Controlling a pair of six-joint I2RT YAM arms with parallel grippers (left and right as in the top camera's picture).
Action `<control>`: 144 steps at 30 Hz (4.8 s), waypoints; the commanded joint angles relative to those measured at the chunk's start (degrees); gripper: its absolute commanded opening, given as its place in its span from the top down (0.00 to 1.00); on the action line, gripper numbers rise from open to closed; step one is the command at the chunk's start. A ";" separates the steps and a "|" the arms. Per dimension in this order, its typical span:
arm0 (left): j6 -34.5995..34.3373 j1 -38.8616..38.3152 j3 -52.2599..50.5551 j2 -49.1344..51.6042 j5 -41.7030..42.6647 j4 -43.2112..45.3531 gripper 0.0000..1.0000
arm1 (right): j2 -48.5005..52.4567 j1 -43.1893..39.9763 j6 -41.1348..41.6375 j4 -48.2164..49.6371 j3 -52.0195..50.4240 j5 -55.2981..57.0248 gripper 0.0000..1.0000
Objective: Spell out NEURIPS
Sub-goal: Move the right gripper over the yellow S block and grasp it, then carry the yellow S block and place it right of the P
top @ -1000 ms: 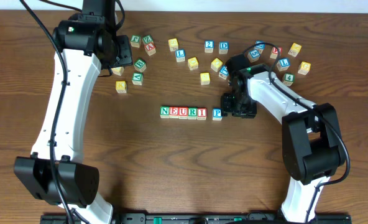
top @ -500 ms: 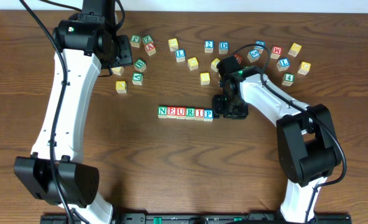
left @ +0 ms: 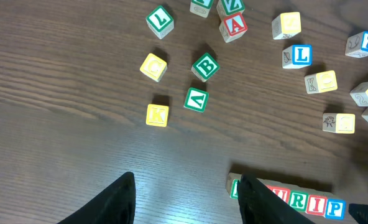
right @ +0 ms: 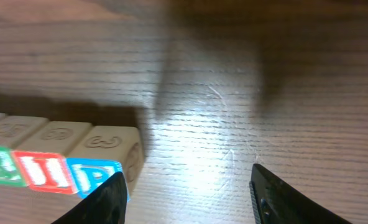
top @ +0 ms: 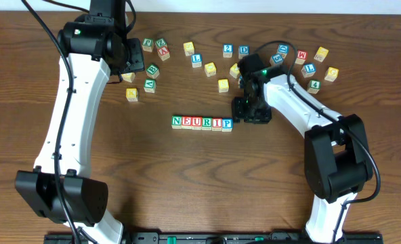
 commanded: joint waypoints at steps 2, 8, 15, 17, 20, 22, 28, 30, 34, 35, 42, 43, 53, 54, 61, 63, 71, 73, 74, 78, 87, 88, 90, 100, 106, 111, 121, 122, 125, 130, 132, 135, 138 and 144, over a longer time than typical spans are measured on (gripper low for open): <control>0.79 0.17 -0.55 -0.02 -0.70 -0.37 0.48 | 0.44 -0.44 -2.25 -1.57 2.40 -0.04 0.43; 0.79 0.17 -0.55 -0.02 -0.70 -0.37 0.48 | 0.44 -0.72 -5.38 -5.11 9.99 0.98 0.43; 0.79 0.17 -0.55 -0.02 -0.70 -0.37 0.48 | 0.44 -1.01 -7.89 -9.66 23.56 0.98 0.40; 0.79 0.17 -0.55 -0.02 -0.70 -0.37 0.48 | 0.44 -0.85 -8.02 -9.49 26.14 1.01 0.39; 0.79 0.17 -0.55 -0.02 -0.70 -0.42 0.48 | 0.44 -0.61 -6.88 -7.06 27.28 0.98 0.39; 0.76 0.17 -0.55 -0.02 -0.70 -0.39 0.48 | 0.48 -0.63 -6.60 -4.48 27.04 0.98 0.40; 0.74 0.17 -0.55 -0.02 -0.68 -0.37 0.48 | 3.74 0.37 -6.99 2.80 26.34 3.98 0.40; 0.74 0.17 -0.55 -0.02 -0.68 -0.42 0.48 | 5.60 0.81 -6.97 4.42 26.34 5.11 0.39; 0.76 0.17 -0.55 -0.02 -0.68 -0.79 0.48 | 9.81 1.22 -6.91 6.49 26.34 5.05 0.39; 0.76 0.17 -0.55 -0.02 -0.68 -0.79 0.48 | 10.32 1.29 -6.91 6.73 26.34 5.05 0.40; 0.74 0.17 -0.55 -0.02 -0.68 -0.76 0.48 | 14.97 2.08 -6.91 9.11 26.34 5.03 0.40; 0.74 0.17 -0.55 -0.02 -0.68 -0.76 0.48 | 15.76 2.27 -6.91 9.27 26.34 5.09 0.40; 0.74 0.17 -0.55 -0.02 -0.68 -0.76 0.48 | 19.74 2.56 -4.98 9.62 26.32 8.09 0.50; 0.74 0.17 -0.55 -0.02 -0.68 -0.76 0.48 | 19.74 2.56 -4.98 9.66 26.32 8.09 0.52; 0.74 0.17 -0.55 -0.02 -0.68 -0.79 0.48 | 19.71 2.56 -4.98 9.20 26.34 8.07 0.66; 0.74 0.17 -0.55 -0.02 -0.68 -0.79 0.48 | 19.63 2.56 -4.98 8.98 26.56 7.96 0.66; 0.72 0.17 -0.55 -0.02 -0.68 -0.76 0.48 | 18.14 2.56 -5.01 3.87 30.25 7.87 0.78; 0.74 0.17 -0.55 -0.02 -0.68 -0.76 0.48 | 17.40 2.56 -5.01 2.97 30.58 7.87 0.78; 0.74 0.17 -0.55 -0.02 -0.68 -0.76 0.48 | 16.70 2.56 -5.01 2.47 30.58 7.87 0.78; 0.74 0.17 -0.55 -0.02 -0.68 -0.76 0.48 | 13.75 2.25 -5.01 -0.24 30.58 7.89 0.78; 0.74 0.17 -0.55 -0.02 -0.68 -0.76 0.48 | 6.73 2.23 -4.98 -14.99 30.58 9.33 0.77; 0.74 0.17 -0.55 -0.02 -0.68 -0.76 0.48 | 6.62 2.23 -4.98 -16.61 30.56 9.79 0.77; 0.74 0.17 -0.55 -0.02 -0.68 -0.74 0.48 | 6.69 2.23 -4.96 -19.50 30.10 10.34 0.78; 0.74 0.17 -0.55 -0.02 -0.68 -0.72 0.48 | 6.78 2.34 -0.44 -16.74 17.27 10.19 0.77; 0.74 0.17 -0.55 -0.02 -0.68 -0.39 0.48 | 6.78 2.34 0.22 -12.66 12.09 9.33 0.77; 0.74 0.17 -0.55 -0.02 -0.68 -0.35 0.48 | 6.78 2.45 0.63 -10.43 10.75 9.33 0.76; 0.74 0.17 -0.55 -0.02 -0.68 -0.33 0.47 | 6.78 3.17 1.92 -7.96 7.58 7.98 0.75; 0.74 0.17 -0.55 -0.02 -0.68 -0.33 0.48 | 6.78 3.28 1.92 -7.87 7.54 7.93 0.75; 0.74 0.17 -0.55 -0.02 -0.68 -0.35 0.47 | 6.78 3.41 1.90 -7.74 7.54 7.85 0.71; 0.74 0.17 -0.55 -0.02 -0.68 -0.35 0.48 | 6.78 3.58 1.90 -7.91 7.54 7.58 0.66; 0.74 0.17 -0.55 -0.02 -0.68 -0.35 0.48 | 6.78 3.56 1.90 -8.02 7.54 7.37 0.65; 0.74 0.17 -0.55 -0.02 -0.68 -0.35 0.47 | 6.75 3.56 1.88 -7.63 7.61 7.21 0.65; 0.74 0.17 -0.55 -0.02 -0.68 -0.35 0.48 | 6.58 3.30 1.86 -7.82 8.28 7.02 0.66; 0.74 0.17 -0.55 -0.02 -0.68 -0.37 0.47 | 4.04 2.97 0.94 -10.23 10.47 6.32 0.66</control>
